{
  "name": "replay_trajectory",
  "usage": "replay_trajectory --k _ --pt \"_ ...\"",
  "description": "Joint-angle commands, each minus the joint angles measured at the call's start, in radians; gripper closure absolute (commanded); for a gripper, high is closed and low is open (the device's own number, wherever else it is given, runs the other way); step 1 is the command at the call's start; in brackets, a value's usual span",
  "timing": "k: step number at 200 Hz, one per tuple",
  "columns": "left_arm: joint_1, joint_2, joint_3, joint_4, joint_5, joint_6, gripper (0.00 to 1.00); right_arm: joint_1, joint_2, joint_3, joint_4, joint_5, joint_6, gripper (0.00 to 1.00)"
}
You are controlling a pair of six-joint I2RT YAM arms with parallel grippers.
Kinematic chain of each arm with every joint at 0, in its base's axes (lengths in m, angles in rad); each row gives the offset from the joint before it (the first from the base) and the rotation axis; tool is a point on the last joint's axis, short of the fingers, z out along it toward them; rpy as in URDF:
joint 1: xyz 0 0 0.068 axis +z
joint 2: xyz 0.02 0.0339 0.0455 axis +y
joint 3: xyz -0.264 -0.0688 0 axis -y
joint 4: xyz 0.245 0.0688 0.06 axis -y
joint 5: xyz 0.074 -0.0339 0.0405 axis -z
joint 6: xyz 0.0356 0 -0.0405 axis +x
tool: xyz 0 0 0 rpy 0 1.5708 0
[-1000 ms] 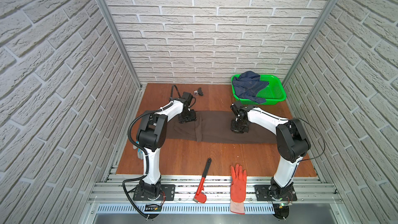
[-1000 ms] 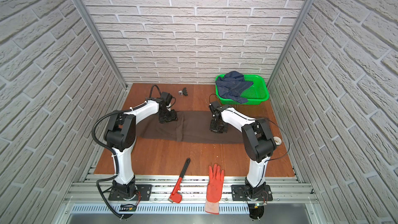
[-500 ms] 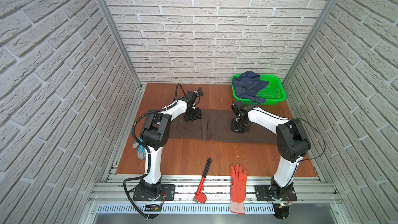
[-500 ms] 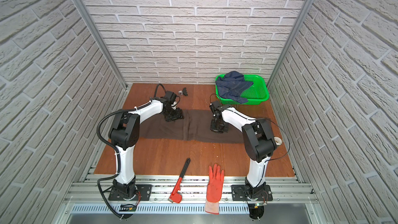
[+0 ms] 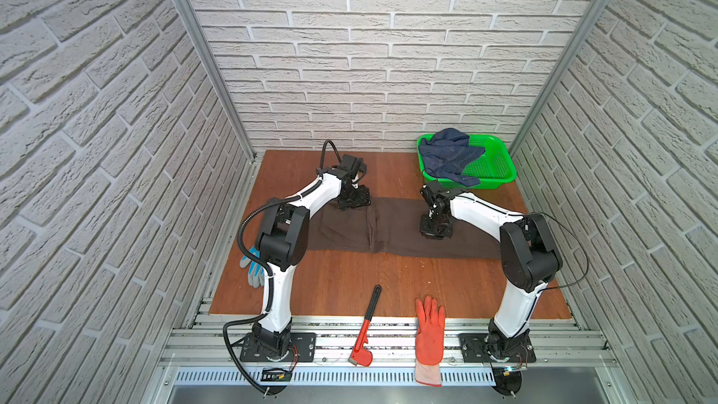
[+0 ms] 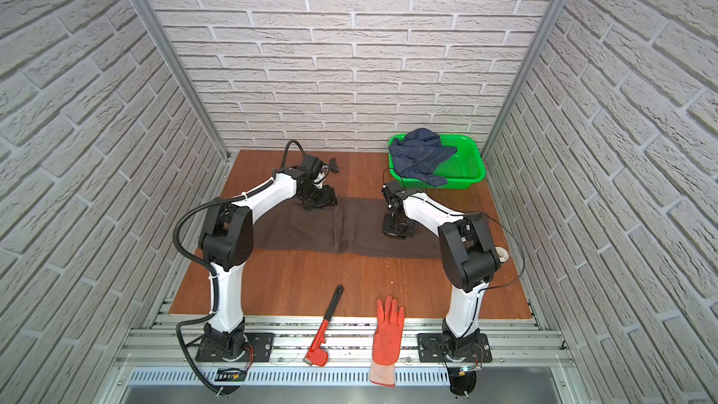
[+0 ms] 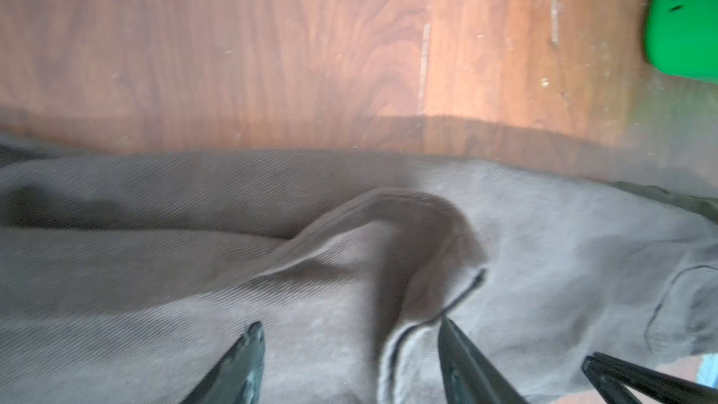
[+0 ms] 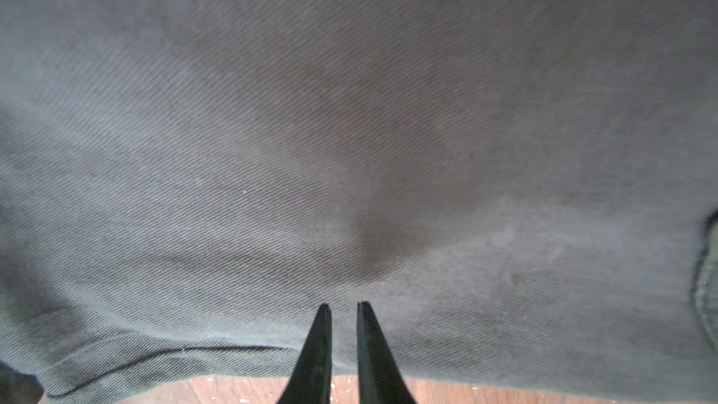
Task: Fold and stack the trousers
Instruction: Smooth out the trousers at the center of the table.
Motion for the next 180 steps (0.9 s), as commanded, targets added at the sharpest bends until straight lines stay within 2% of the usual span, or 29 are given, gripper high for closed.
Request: replay_trajectory --k 1,43,62,84,111,140,161,180 --pt "-0.028 0.022 0.01 0.005 0.05 -0.003 0.3 -0.007 -0.031 -0.014 -0.017 0.01 -0.011 0.84" --pt "-0.046 0.05 0.016 0.009 0.088 -0.021 0.3 -0.028 -0.031 -0.027 -0.011 0.009 -0.016 0.85" --pt "-0.047 0.066 0.018 0.004 0.1 -0.027 0.35 -0.03 -0.029 -0.028 -0.007 0.008 -0.016 0.85" --pt "-0.045 0.072 0.017 -0.007 0.101 -0.028 0.55 -0.034 -0.023 -0.031 -0.004 0.009 -0.019 0.85" --pt "-0.004 0.031 -0.015 -0.011 0.093 -0.027 1.0 -0.05 -0.011 -0.037 0.007 0.009 -0.021 0.85" --pt "0.124 -0.104 -0.034 -0.126 -0.003 0.057 1.0 -0.073 0.01 -0.042 0.012 0.017 -0.03 0.86" --pt "0.255 -0.191 0.018 -0.296 -0.115 0.179 1.0 -0.091 0.031 -0.044 0.012 0.032 -0.037 0.86" --pt "0.373 -0.208 0.079 -0.441 -0.223 0.275 1.0 -0.109 0.049 -0.041 0.009 0.039 -0.041 0.86"
